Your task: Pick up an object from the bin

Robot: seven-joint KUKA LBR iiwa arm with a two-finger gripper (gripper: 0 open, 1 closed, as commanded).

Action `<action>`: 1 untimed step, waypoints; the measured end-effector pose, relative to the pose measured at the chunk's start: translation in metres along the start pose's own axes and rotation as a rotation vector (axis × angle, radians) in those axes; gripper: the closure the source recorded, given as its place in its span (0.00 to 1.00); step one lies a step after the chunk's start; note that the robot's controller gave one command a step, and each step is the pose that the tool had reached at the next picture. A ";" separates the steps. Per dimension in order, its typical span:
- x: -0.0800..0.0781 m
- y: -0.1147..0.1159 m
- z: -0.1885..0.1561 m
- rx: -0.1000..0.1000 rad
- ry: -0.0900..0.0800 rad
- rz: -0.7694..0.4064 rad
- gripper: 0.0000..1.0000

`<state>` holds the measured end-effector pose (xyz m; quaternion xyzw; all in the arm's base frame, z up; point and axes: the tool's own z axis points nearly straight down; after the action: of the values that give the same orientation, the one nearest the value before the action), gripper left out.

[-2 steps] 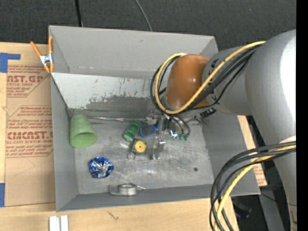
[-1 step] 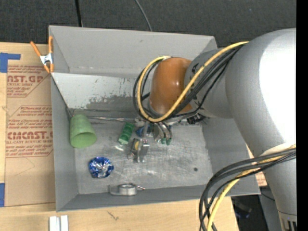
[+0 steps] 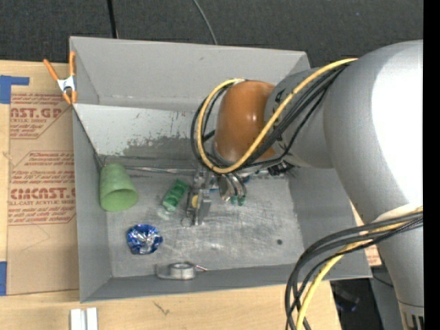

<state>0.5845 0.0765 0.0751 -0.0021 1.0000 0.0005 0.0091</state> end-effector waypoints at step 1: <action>0.017 -0.016 -0.116 0.001 0.009 -0.037 1.00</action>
Offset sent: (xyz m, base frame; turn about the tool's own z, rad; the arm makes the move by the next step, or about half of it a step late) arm -0.0207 -0.0161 0.1117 -0.0366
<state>0.5656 0.0605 0.1910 -0.0204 0.9998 0.0000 0.0047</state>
